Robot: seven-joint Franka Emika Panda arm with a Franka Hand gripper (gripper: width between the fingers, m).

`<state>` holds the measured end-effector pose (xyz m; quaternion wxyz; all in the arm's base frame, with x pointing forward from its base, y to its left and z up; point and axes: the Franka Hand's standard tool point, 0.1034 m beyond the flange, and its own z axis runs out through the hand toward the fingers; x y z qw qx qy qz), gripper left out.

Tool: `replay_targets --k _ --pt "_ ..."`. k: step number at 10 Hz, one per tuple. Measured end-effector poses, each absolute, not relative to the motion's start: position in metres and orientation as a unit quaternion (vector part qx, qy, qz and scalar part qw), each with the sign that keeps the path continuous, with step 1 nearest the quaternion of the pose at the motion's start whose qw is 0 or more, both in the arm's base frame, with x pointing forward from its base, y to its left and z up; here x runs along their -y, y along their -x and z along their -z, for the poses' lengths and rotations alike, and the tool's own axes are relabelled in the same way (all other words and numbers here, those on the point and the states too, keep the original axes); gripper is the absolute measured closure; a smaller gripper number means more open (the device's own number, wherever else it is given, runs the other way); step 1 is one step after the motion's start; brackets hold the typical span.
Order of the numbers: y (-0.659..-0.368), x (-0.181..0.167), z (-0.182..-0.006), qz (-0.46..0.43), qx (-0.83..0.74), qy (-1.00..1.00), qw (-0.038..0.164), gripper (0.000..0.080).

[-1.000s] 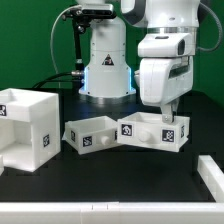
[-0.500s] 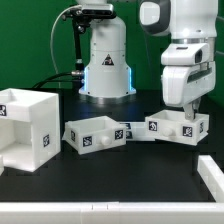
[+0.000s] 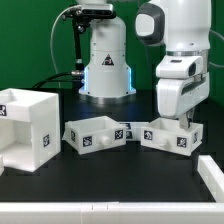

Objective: Assemble drawer

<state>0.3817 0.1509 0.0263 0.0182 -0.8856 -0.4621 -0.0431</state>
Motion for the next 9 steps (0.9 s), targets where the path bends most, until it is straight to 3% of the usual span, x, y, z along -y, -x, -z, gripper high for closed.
replay_targets --k 3,4,5,6,7,8,9 --pt "-0.383 -0.148 -0.026 0.045 0.462 0.886 0.018 0.0763" --pt "-0.384 -0.143 -0.028 0.036 0.468 0.883 0.016 0.0593" --pt "-0.396 -0.125 -0.045 0.018 0.472 0.882 0.004 0.041" --pt "-0.406 -0.106 -0.067 0.002 0.486 0.874 -0.006 0.0275" --pt "-0.422 -0.079 -0.094 -0.011 0.488 0.873 -0.011 0.0275" --pt "-0.433 -0.061 -0.108 -0.021 0.489 0.872 -0.011 0.0176" --pt "-0.44 -0.051 -0.116 -0.019 0.484 0.875 -0.013 0.0158"
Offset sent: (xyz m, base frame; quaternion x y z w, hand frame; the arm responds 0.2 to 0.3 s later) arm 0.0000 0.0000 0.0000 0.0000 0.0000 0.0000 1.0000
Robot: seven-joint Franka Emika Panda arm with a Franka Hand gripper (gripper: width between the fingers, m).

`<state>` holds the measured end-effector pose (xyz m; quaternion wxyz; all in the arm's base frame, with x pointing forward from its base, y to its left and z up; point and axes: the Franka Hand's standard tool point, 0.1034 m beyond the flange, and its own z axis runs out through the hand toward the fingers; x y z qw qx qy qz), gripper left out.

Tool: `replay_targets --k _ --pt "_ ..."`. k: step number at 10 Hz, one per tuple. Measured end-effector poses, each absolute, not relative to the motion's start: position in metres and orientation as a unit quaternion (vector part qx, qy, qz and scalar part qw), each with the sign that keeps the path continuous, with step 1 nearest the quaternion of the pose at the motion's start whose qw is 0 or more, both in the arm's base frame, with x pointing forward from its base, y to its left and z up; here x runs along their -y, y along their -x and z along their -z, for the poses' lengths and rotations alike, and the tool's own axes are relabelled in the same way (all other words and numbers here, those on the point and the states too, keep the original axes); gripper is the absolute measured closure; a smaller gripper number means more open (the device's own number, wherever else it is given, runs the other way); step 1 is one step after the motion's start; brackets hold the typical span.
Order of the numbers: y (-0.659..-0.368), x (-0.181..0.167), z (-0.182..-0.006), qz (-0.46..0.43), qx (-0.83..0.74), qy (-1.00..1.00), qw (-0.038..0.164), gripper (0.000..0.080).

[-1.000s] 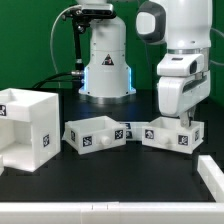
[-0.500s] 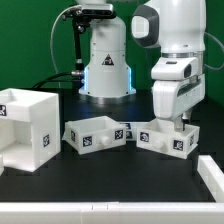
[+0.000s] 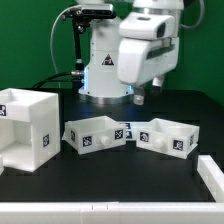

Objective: Assemble drawer

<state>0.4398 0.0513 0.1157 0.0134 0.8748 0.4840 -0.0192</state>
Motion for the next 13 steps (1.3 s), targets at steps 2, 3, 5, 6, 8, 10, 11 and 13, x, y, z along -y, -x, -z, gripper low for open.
replay_targets --k 2,3,5,6,8,10,11,13 --pt "-0.44 -0.051 -0.117 0.02 -0.482 -0.876 0.014 0.0151" --pt "-0.44 -0.051 -0.116 0.02 -0.482 -0.876 0.014 0.0151" --pt "-0.44 -0.047 -0.117 0.02 -0.48 -0.877 0.014 0.0151" --pt "-0.44 -0.029 -0.126 0.036 -0.483 -0.875 0.003 0.0151" --pt "-0.461 0.02 -0.153 0.032 -0.475 -0.879 0.01 0.0151" --pt "-0.462 0.045 -0.159 0.033 -0.469 -0.883 0.011 0.0151" --pt "-0.462 0.042 -0.158 0.034 -0.47 -0.882 0.01 0.0151" --pt "-0.461 0.043 -0.157 0.034 -0.47 -0.882 0.01 0.0151"
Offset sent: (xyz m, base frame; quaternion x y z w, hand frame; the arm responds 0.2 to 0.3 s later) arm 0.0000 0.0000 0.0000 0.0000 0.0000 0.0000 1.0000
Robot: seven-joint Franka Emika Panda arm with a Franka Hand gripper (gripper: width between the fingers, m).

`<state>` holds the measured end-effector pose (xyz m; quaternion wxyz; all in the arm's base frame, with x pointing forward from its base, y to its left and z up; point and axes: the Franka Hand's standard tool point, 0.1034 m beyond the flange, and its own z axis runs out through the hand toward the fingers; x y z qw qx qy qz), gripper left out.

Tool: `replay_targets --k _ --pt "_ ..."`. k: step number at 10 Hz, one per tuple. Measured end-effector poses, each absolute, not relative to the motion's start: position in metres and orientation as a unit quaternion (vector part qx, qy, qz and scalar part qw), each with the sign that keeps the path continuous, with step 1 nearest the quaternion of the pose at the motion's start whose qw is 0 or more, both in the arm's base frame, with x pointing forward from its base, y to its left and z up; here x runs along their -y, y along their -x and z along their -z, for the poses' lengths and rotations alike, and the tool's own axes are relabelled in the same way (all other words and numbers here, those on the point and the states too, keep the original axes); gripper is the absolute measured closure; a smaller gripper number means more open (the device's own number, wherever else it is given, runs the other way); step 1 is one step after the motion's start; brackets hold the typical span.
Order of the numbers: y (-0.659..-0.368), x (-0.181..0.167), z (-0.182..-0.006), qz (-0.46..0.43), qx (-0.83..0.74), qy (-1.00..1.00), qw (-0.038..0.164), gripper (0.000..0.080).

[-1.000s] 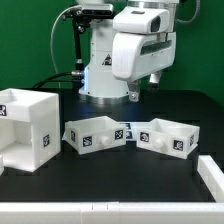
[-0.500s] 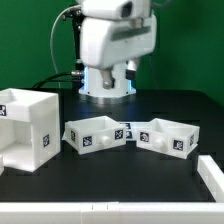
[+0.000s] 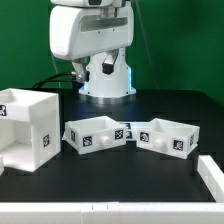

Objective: Assemble drawer

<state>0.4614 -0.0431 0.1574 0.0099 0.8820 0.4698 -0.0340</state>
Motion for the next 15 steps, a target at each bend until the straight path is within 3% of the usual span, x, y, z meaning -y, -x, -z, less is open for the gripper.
replay_targets --k 1,5,6,10,13,15 --pt "-0.461 0.045 -0.157 0.034 -0.48 -0.877 0.008 0.0151" --pt "-0.469 0.128 -0.147 0.012 -0.573 -0.82 0.004 0.0151" --pt "-0.472 0.138 -0.153 0.005 -0.566 -0.824 0.003 0.0151" --pt "-0.473 0.136 -0.152 0.007 -0.564 -0.826 0.003 0.0151" --pt "-0.495 0.186 -0.136 0.011 -0.576 -0.817 0.008 0.0151" --pt "-0.489 0.194 -0.116 0.017 -0.57 -0.822 -0.002 0.0151"
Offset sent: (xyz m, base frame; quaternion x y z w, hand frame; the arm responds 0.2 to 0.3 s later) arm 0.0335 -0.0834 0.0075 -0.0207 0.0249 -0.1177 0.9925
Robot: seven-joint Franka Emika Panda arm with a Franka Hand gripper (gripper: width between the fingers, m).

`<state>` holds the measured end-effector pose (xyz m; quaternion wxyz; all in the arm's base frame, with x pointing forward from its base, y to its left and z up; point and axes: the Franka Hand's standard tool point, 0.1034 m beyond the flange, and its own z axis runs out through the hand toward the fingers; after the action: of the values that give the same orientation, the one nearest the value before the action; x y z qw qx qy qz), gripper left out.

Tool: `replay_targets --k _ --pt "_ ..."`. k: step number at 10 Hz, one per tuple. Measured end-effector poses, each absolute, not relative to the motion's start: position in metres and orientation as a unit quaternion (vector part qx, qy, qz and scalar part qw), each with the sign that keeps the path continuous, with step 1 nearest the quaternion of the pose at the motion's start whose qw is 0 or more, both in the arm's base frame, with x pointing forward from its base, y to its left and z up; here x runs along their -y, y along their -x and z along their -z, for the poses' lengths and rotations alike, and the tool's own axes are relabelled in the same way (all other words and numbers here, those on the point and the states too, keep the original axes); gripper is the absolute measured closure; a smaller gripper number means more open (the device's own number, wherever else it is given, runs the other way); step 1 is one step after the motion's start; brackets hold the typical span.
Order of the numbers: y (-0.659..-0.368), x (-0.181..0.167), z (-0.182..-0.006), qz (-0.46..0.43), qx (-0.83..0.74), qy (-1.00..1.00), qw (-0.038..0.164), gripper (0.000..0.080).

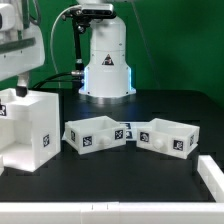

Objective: Assemble drawer

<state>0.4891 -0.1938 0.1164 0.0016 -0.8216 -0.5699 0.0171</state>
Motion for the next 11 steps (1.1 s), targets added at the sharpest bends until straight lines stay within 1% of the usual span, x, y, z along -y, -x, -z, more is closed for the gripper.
replay_targets --k 2,5,7,8,9,10,11 --pt "-0.485 0.1916 -0.1005 -0.024 0.567 0.823 0.01 0.0151" --pt "-0.4847 0.1906 -0.0991 -0.025 0.568 0.823 0.011 0.0163" --pt "-0.4846 0.1906 -0.0989 -0.025 0.568 0.823 0.011 0.0516" --pt "-0.4846 0.1906 -0.0988 -0.025 0.568 0.823 0.011 0.0651" --pt "-0.4846 0.1906 -0.0988 -0.025 0.568 0.823 0.011 0.0651" --pt "-0.4846 0.1906 -0.0988 -0.025 0.568 0.823 0.011 0.0764" --pt "-0.4846 0.1906 -0.0988 -0.025 0.568 0.823 0.011 0.0765"
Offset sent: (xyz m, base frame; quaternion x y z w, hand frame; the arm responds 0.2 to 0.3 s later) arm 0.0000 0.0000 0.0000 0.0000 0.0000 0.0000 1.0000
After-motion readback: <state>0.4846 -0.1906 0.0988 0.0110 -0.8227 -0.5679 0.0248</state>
